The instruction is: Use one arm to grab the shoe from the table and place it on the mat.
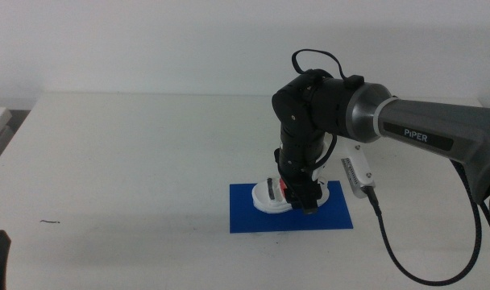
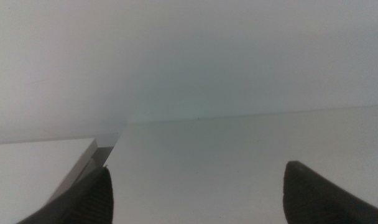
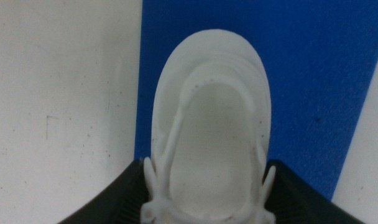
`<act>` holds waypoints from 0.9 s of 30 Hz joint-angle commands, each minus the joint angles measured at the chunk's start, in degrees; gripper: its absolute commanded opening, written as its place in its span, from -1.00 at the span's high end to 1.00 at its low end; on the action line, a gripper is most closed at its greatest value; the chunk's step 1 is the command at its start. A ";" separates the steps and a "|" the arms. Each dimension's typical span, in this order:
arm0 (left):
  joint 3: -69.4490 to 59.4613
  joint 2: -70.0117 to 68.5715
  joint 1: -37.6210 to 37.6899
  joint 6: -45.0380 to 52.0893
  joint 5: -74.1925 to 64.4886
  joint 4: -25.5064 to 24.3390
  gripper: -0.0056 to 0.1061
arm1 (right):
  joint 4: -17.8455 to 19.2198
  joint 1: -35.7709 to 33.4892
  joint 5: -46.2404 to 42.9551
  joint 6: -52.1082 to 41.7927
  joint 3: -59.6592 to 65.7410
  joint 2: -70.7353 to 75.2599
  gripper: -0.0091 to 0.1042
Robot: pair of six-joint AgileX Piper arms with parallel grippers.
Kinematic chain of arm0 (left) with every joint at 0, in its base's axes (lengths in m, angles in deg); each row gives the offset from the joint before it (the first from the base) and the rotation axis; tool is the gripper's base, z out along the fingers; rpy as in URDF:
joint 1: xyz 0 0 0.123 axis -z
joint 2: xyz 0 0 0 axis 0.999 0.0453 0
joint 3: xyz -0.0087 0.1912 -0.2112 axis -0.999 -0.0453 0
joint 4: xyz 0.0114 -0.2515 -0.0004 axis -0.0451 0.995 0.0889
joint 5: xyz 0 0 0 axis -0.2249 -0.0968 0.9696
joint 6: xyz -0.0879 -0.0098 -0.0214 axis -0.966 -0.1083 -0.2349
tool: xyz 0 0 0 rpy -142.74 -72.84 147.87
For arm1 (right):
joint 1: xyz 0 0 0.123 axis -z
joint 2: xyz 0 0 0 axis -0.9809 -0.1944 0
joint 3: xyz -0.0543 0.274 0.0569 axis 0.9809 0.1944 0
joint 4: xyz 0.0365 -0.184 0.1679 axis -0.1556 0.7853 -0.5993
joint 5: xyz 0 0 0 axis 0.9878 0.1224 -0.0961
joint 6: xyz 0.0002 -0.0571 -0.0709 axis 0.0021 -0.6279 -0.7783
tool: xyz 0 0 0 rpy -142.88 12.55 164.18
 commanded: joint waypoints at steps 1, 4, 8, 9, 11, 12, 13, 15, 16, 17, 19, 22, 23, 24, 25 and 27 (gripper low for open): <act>-0.02 0.28 0.01 -0.08 0.70 0.23 -0.78 | -0.30 -0.01 -0.34 1.38 -0.44 0.10 0.62; -0.02 0.28 0.01 -0.08 0.70 0.23 -0.78 | -0.41 -0.01 -0.45 1.38 -0.44 0.10 0.62; -0.02 0.28 0.01 -0.08 0.70 0.23 -0.78 | -0.80 -0.01 -0.16 1.38 -0.44 -0.35 0.62; -0.02 0.28 0.01 -0.08 0.70 0.23 -0.78 | -1.39 -0.01 0.11 1.38 -0.44 -0.40 0.61; -0.02 0.28 0.01 -0.08 0.70 0.23 -0.78 | -1.80 -0.01 0.11 1.38 -0.44 -0.40 0.55; -0.02 0.28 0.01 -0.08 0.70 0.23 -0.78 | -1.92 -0.01 0.11 1.38 -0.44 -0.40 0.50; -0.02 0.28 0.01 -0.08 0.70 0.23 -0.78 | -1.92 -0.01 0.11 1.38 -0.44 -0.40 0.39; -0.02 0.28 0.01 -0.08 0.70 0.23 -0.78 | -1.92 -0.01 0.11 1.38 -0.44 -0.40 -0.14; -0.02 0.28 0.01 -0.08 0.70 0.23 -0.78 | -1.92 -0.01 0.11 1.38 -0.44 -0.40 -0.33; -0.02 0.28 0.01 -0.08 0.70 0.23 -0.78 | -1.79 -0.01 0.32 1.38 -0.44 -0.40 -0.47; -0.02 0.28 0.01 -0.08 0.70 0.23 -0.78 | -1.46 -0.01 0.33 1.38 -0.44 -0.40 -0.76; -0.02 0.28 0.01 -0.08 0.70 0.23 -0.78 | -2.93 -0.01 2.16 -1.44 -0.58 0.68 -0.80; -0.02 0.28 0.01 -0.08 0.70 0.23 -0.78 | -3.27 -0.01 3.17 -3.86 -0.64 1.74 -0.80; -0.02 0.28 0.01 -0.08 0.70 0.23 -0.78 | -3.36 -0.01 4.40 -6.98 -0.64 3.25 -0.80; -0.02 0.28 0.01 -0.08 0.70 0.23 -0.78 | -2.77 -0.01 6.08 -11.42 -0.64 5.12 -0.80; -0.02 0.28 0.01 -0.08 0.70 0.23 -0.78 | -0.46 -0.01 9.93 -23.42 -0.64 9.18 -0.80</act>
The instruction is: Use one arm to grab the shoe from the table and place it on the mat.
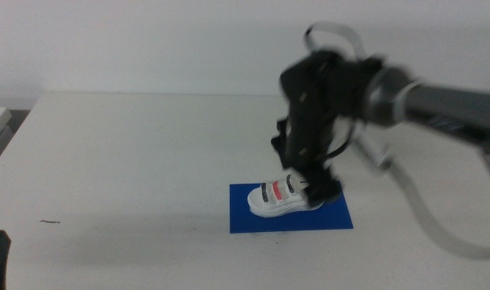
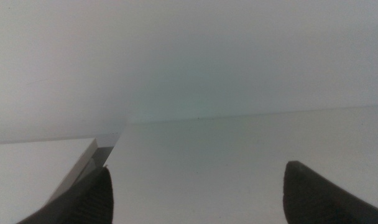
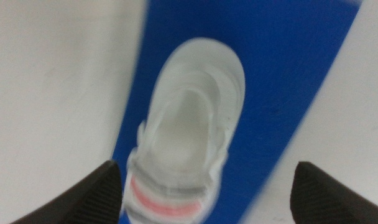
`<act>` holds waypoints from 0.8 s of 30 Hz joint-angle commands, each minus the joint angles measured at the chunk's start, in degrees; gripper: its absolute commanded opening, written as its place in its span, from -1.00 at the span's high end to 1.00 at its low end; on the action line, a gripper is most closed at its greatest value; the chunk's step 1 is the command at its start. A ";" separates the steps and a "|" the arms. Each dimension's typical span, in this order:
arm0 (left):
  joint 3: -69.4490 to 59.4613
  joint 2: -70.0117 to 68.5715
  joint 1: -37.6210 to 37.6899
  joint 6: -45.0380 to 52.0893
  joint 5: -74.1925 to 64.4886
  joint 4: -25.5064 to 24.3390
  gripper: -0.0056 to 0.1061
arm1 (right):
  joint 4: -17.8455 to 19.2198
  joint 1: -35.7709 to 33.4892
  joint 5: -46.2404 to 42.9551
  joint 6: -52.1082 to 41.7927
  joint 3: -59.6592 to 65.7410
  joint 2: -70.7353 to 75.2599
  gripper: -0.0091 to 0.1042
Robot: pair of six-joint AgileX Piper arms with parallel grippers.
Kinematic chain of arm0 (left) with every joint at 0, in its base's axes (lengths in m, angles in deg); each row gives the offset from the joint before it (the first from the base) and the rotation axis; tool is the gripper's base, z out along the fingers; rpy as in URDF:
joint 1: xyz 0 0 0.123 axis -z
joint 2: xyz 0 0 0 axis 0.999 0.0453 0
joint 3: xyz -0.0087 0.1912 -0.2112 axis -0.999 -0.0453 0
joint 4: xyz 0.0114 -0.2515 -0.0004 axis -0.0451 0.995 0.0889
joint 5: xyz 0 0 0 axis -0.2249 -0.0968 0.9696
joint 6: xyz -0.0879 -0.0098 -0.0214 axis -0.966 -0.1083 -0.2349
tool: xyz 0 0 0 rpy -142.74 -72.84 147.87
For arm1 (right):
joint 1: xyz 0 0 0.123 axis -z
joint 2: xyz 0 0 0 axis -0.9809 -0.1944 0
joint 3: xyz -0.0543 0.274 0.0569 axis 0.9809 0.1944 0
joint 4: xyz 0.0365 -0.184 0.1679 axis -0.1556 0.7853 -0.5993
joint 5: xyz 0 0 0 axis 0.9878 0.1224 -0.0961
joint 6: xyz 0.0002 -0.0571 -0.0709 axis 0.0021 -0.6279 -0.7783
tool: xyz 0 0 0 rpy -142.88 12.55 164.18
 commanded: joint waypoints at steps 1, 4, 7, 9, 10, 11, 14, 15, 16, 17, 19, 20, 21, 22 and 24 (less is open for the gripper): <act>-0.02 0.28 0.01 -0.08 0.70 0.23 -0.78 | 3.48 -0.01 4.09 -16.93 -0.44 6.77 -0.80; -0.02 0.28 0.01 -0.08 0.70 0.23 -0.78 | 4.12 -0.01 4.09 -38.97 -0.31 13.47 -0.80; -0.02 0.28 0.01 -0.08 0.70 0.23 -0.78 | 4.13 -0.01 4.09 -43.41 -0.42 18.75 -0.80; -0.02 0.28 0.01 -0.08 0.70 0.23 -0.78 | 4.70 -0.01 4.09 -48.49 -0.42 21.84 -0.80; -0.02 0.28 0.01 -0.08 0.70 0.23 -0.78 | 5.94 -0.01 4.09 -52.87 -0.42 23.21 -0.80; -0.02 0.28 0.01 -0.08 0.70 0.23 -0.78 | 7.51 -0.01 4.09 -56.98 -0.42 24.28 -0.80; -0.02 0.28 0.01 -0.08 0.70 0.23 -0.78 | 13.46 0.24 3.91 -75.18 1.45 29.96 -0.80; -0.02 0.28 0.01 -0.08 0.70 0.23 -0.78 | 13.71 0.24 3.60 -79.24 3.26 32.70 -0.80; -0.02 0.28 0.01 -0.08 0.70 0.23 -0.78 | 13.03 0.24 2.62 -82.78 5.91 35.88 -0.80; -0.02 0.28 0.01 -0.08 0.70 0.23 -0.78 | 12.60 0.52 1.29 -86.22 8.47 39.44 -0.80; -0.02 0.28 0.01 -0.08 0.70 0.23 -0.78 | 12.25 1.43 -4.50 -88.27 16.49 47.06 -0.80; -0.02 0.28 0.01 -0.08 0.70 0.23 -0.78 | 12.25 2.33 -8.03 -88.40 20.22 50.35 -0.80; -0.02 0.28 0.01 -0.08 0.70 0.23 -0.78 | 12.37 3.73 -11.49 -88.28 25.04 54.53 -0.80; -0.02 0.28 0.01 -0.08 0.70 0.23 -0.78 | 12.47 5.33 -14.39 -87.68 29.65 58.64 -0.80; -0.02 0.28 0.01 -0.08 0.70 0.23 -0.78 | 14.40 7.86 -17.28 -85.42 37.17 65.74 -0.80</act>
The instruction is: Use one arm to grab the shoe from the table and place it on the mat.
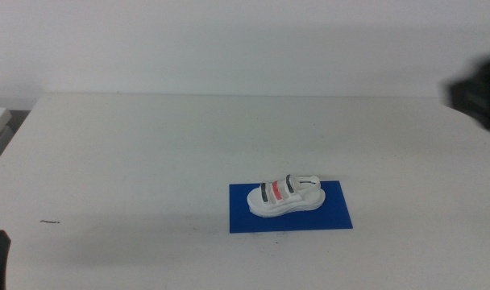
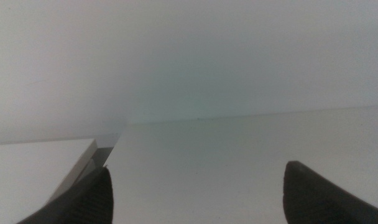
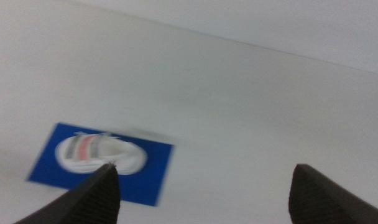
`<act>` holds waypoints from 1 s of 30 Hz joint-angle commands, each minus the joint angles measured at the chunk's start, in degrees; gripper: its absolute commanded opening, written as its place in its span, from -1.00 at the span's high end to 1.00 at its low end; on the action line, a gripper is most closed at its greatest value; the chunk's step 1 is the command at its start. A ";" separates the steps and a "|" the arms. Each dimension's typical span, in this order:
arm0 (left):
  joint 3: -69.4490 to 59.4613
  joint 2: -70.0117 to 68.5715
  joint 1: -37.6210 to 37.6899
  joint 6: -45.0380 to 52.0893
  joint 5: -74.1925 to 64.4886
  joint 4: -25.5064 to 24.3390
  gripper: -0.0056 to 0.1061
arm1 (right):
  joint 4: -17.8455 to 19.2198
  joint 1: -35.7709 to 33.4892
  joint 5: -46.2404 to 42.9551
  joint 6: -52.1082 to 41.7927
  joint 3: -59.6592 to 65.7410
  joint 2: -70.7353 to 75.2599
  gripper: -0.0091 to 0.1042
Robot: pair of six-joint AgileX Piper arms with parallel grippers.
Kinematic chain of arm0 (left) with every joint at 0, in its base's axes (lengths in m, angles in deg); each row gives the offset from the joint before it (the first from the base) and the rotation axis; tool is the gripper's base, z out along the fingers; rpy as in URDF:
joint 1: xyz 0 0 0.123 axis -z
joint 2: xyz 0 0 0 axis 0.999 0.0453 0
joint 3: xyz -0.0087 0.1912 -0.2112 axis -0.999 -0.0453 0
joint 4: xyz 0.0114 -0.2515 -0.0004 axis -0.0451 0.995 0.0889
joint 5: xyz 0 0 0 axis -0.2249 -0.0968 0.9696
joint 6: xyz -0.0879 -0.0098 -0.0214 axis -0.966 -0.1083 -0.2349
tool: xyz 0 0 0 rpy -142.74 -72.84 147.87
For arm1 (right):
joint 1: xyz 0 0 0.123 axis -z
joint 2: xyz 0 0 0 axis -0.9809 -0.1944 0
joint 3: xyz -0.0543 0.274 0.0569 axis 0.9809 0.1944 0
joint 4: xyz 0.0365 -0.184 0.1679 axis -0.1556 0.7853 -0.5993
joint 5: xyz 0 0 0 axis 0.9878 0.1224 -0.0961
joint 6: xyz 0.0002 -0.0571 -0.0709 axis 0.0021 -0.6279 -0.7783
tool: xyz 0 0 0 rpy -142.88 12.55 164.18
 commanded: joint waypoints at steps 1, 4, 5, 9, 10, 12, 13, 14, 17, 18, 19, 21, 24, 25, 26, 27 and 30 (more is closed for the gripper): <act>-0.02 0.28 0.01 -0.08 0.70 0.23 -0.78 | 3.37 3.18 -4.51 2.36 8.37 8.82 -0.80; -0.02 0.28 0.01 -0.08 0.70 0.23 -0.78 | 5.60 5.14 -7.59 5.72 16.16 18.50 -0.80; -0.02 0.28 0.01 -0.08 0.70 0.23 -0.78 | 4.83 5.95 -9.43 4.36 18.36 20.99 -0.80; -0.02 0.28 0.01 -0.08 0.70 0.23 -0.78 | -10.26 11.46 -18.53 -19.35 28.14 31.58 -0.80; -0.02 0.28 0.01 -0.08 0.70 0.23 -0.78 | -14.50 13.50 -21.49 -25.67 30.80 33.98 -0.80; -0.02 0.28 0.01 -0.08 0.70 0.23 -0.78 | -19.32 17.32 -27.24 -31.53 36.25 37.82 -0.80; -0.02 0.28 0.01 -0.08 0.70 0.23 -0.78 | -19.80 19.52 -30.37 -31.54 38.85 39.54 -0.80; -0.02 0.28 0.01 -0.08 0.70 0.23 -0.78 | -19.80 21.69 -32.69 -30.77 40.78 41.02 -0.80; -0.02 0.28 0.01 -0.08 0.70 0.23 -0.78 | -20.18 26.86 -40.38 -30.38 46.59 43.76 -0.80; -0.02 0.28 0.01 -0.08 0.70 0.23 -0.78 | -20.44 28.12 -43.04 -30.15 48.43 44.32 -0.80; -0.02 0.28 0.01 -0.08 0.70 0.23 -0.78 | -20.21 28.86 -44.61 -30.03 50.10 44.69 -0.80; -0.02 0.28 0.01 -0.08 0.70 0.23 -0.78 | -19.80 29.56 -47.15 -30.03 53.13 45.63 -0.80; -0.02 0.28 0.01 -0.08 0.70 0.23 -0.78 | -18.59 29.45 -50.07 -30.03 57.46 46.67 -0.80; -0.02 0.28 0.01 -0.08 0.70 0.23 -0.78 | -18.29 29.45 -51.71 -30.03 58.89 46.88 -0.80; -0.02 0.28 0.01 -0.08 0.70 0.23 -0.78 | -17.72 29.45 -53.61 -30.03 60.65 47.13 -0.80; -0.02 0.28 0.01 -0.08 0.70 0.23 -0.78 | -17.42 29.45 -55.36 -30.03 62.28 47.35 -0.80; -0.02 0.28 0.01 -0.08 0.70 0.23 -0.78 | -17.42 29.45 -56.45 -30.03 65.31 48.65 -0.80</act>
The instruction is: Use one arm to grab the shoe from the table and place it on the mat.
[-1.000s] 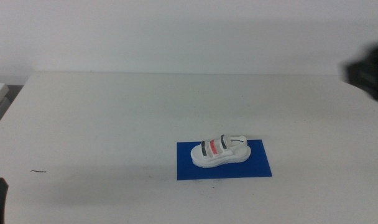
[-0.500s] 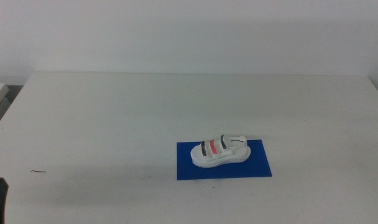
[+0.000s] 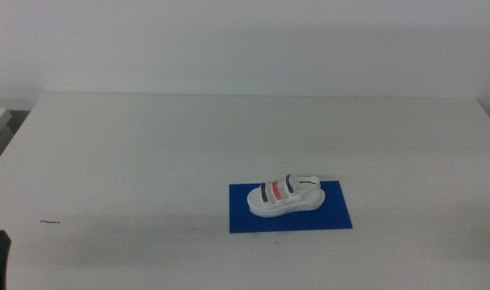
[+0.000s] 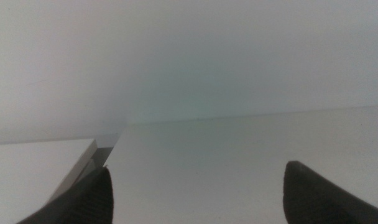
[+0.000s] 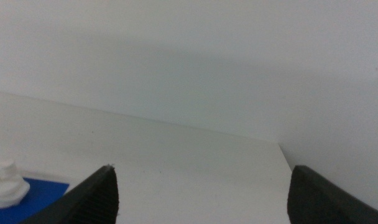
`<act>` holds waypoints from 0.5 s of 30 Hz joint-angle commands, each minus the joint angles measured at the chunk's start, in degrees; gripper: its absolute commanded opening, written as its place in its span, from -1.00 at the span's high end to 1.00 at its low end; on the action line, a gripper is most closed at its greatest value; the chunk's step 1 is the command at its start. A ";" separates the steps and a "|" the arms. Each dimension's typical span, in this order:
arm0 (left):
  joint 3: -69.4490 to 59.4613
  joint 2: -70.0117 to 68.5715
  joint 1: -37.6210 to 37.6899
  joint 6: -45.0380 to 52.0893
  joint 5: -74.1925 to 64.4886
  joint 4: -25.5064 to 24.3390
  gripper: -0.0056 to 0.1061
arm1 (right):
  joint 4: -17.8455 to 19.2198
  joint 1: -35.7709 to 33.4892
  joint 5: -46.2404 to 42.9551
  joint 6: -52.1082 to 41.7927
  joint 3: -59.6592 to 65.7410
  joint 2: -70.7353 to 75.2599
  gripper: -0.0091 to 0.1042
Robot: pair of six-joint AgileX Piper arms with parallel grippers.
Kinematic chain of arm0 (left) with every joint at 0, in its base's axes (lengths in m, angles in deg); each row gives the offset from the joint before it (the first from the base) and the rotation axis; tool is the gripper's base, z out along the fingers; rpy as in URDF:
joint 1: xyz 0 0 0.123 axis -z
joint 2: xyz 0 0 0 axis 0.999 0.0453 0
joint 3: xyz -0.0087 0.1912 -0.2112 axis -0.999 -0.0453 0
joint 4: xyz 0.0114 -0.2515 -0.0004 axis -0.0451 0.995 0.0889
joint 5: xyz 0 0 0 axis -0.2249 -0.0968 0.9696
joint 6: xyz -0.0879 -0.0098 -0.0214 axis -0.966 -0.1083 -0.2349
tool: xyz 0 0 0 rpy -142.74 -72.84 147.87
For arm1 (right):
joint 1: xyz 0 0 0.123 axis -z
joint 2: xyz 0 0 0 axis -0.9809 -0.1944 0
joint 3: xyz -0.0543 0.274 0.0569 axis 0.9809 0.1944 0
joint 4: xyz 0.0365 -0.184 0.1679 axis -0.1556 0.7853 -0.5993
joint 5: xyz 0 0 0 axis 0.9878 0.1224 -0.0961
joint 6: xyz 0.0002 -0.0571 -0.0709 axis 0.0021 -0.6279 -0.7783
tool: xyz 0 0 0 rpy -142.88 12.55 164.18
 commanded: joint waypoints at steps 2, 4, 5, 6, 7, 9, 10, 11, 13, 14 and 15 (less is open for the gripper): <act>-0.02 0.28 0.01 -0.08 0.70 0.23 -0.78 | 0.65 0.38 -2.39 -0.43 1.76 2.05 -0.80; -0.02 0.28 0.01 -0.08 0.70 0.23 -0.78 | 0.65 0.38 -2.60 -0.43 1.76 3.91 -0.80; -0.02 0.28 0.01 -0.08 0.70 0.23 -0.78 | 0.65 0.38 -2.74 -0.43 1.76 5.13 -0.80; -0.02 0.28 0.01 -0.08 0.70 0.23 -0.78 | 0.65 0.38 -2.61 -0.43 1.76 6.43 -0.80; -0.02 0.28 0.01 -0.08 0.70 0.23 -0.78 | 0.65 0.38 -2.48 -0.43 1.76 7.51 -0.80; -0.02 0.28 0.01 -0.08 0.70 0.23 -0.78 | 0.54 0.38 0.30 -0.43 1.76 10.39 -0.80; -0.02 0.28 0.01 -0.08 0.70 0.23 -0.78 | 0.09 0.38 1.06 -0.43 1.76 10.75 -0.80; -0.02 0.28 0.01 -0.08 0.70 0.23 -0.78 | -0.44 0.38 1.87 -0.43 1.76 10.75 -0.80; -0.02 0.28 0.01 -0.08 0.70 0.23 -0.78 | -0.81 0.38 1.54 -0.43 1.76 10.75 -0.80; -0.02 0.28 0.01 -0.08 0.70 0.23 -0.78 | -0.95 0.38 1.87 -0.43 1.76 10.75 -0.80; -0.02 0.28 0.01 -0.08 0.70 0.23 -0.78 | -1.09 0.38 1.87 -0.43 1.76 10.75 -0.80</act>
